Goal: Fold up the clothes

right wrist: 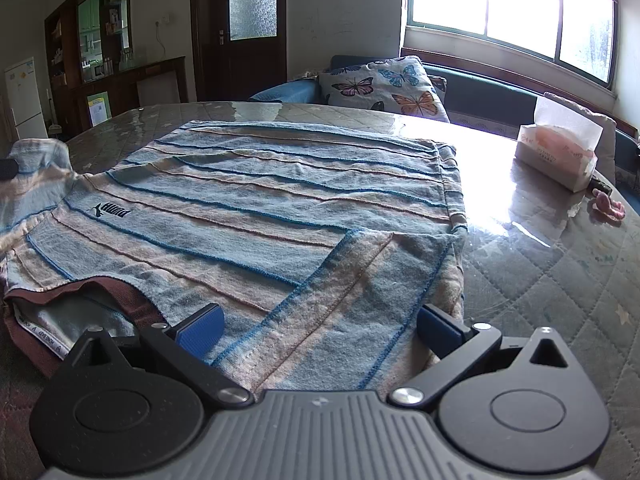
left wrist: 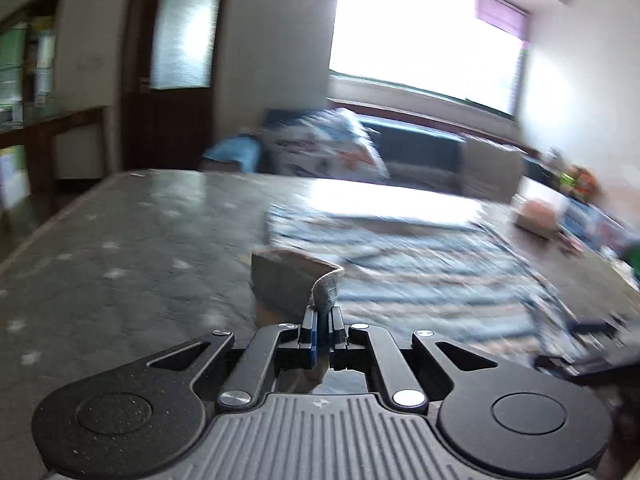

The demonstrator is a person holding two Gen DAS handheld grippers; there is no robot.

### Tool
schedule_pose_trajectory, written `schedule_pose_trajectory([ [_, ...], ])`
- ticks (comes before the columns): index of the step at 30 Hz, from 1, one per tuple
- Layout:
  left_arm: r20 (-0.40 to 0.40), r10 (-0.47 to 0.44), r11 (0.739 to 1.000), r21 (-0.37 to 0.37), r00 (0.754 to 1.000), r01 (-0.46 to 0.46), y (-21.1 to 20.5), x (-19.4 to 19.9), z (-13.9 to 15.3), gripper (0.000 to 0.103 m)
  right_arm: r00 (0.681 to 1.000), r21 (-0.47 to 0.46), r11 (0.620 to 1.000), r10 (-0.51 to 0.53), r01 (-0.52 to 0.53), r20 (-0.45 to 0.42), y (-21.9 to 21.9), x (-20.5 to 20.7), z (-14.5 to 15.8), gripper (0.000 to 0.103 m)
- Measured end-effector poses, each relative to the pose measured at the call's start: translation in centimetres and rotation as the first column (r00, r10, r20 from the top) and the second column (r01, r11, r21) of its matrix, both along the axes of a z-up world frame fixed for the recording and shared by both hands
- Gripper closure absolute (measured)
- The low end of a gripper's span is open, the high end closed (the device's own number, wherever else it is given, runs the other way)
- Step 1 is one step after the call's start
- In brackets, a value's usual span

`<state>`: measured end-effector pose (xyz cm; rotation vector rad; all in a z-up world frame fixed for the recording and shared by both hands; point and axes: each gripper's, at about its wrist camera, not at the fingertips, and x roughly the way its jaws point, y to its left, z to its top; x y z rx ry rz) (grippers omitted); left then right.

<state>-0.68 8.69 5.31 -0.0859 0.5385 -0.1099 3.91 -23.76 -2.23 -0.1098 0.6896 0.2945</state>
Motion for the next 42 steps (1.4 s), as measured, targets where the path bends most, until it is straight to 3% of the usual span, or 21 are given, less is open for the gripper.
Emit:
schedule_pose_trajectory([
  [3,-0.044,-0.067,0.998,0.014,0.997,0.068,-1.4,0.2,-1.1,0.097,1.000,0.000,1.000,0.000,0.000,0.000,0.0,0.0,0.0,0.000],
  [8,-0.061,-0.090,0.995,0.028,0.994,0.092,-1.4,1.0,-1.0,0.091,1.000,0.000,1.000,0.000,0.000,0.000,0.0,0.0,0.0,0.000],
  [10,-0.068,-0.099,0.994,0.033,0.993,0.102,-1.4,1.3,-1.0,0.063,1.000,0.000,1.000,0.000,0.000,0.000,0.0,0.0,0.0,0.000],
  [11,-0.071,-0.104,0.994,0.036,0.992,0.107,-1.4,1.4,-1.0,0.061,1.000,0.000,1.000,0.000,0.000,0.000,0.0,0.0,0.0,0.000],
  [15,-0.085,-0.122,0.991,0.047,0.989,0.126,-1.5,2.0,-1.0,0.063,1.000,0.000,1.000,0.000,0.000,0.000,0.0,0.0,0.0,0.000],
  [19,-0.097,-0.099,0.992,0.069,0.990,0.106,-1.0,4.8,-1.4,0.080,1.000,0.000,1.000,0.000,0.000,0.000,0.0,0.0,0.0,0.000],
  [22,-0.133,-0.079,0.992,0.092,0.988,0.091,-0.8,7.3,-2.4,0.087,1.000,0.000,1.000,0.000,0.000,0.000,0.0,0.0,0.0,0.000],
  [25,-0.167,-0.075,0.988,0.118,0.983,0.095,-1.0,9.1,-3.6,0.087,1.000,0.001,1.000,-0.001,0.001,0.000,0.0,0.0,0.0,0.000],
  [32,-0.143,-0.095,0.969,0.212,0.985,0.124,-2.7,8.1,-4.9,0.086,1.000,0.001,1.000,-0.001,0.001,0.000,0.0,0.0,0.0,0.000],
  [42,-0.130,-0.107,0.965,0.225,0.986,0.135,-3.8,4.2,-5.0,0.073,1.000,0.001,1.000,-0.001,0.001,0.000,0.0,0.0,0.0,0.000],
])
